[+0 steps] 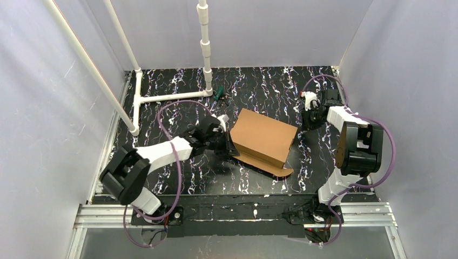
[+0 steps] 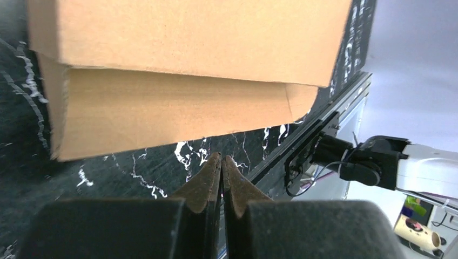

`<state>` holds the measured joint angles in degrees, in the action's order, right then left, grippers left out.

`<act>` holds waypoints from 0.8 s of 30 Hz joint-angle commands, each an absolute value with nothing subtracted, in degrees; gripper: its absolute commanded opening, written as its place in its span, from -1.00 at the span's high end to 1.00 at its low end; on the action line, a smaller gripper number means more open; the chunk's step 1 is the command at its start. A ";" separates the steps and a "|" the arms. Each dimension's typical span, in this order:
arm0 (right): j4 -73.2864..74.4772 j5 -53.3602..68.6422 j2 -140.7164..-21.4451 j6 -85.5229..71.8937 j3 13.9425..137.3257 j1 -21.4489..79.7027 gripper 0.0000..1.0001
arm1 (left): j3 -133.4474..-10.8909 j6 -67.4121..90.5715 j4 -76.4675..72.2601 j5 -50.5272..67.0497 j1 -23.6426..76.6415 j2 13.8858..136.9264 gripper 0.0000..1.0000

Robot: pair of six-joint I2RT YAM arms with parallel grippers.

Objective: Fold the paper box

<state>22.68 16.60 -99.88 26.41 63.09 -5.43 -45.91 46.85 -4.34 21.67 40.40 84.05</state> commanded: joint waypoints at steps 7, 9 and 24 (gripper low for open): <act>23.73 21.14 -99.63 31.93 62.48 -3.21 0.55 | -56.35 48.40 -3.16 21.35 43.90 96.95 1.00; 23.71 20.99 -99.59 32.37 62.25 -2.85 0.55 | -57.36 48.54 -3.25 21.09 43.97 98.31 1.00; 28.64 25.82 -93.85 41.58 57.40 1.88 0.55 | -64.19 45.22 -0.38 16.95 42.90 104.52 1.00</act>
<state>24.60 20.73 -98.50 37.43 58.96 -0.67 -60.58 47.46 -1.96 19.29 43.59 104.60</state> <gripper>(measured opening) 0.228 0.007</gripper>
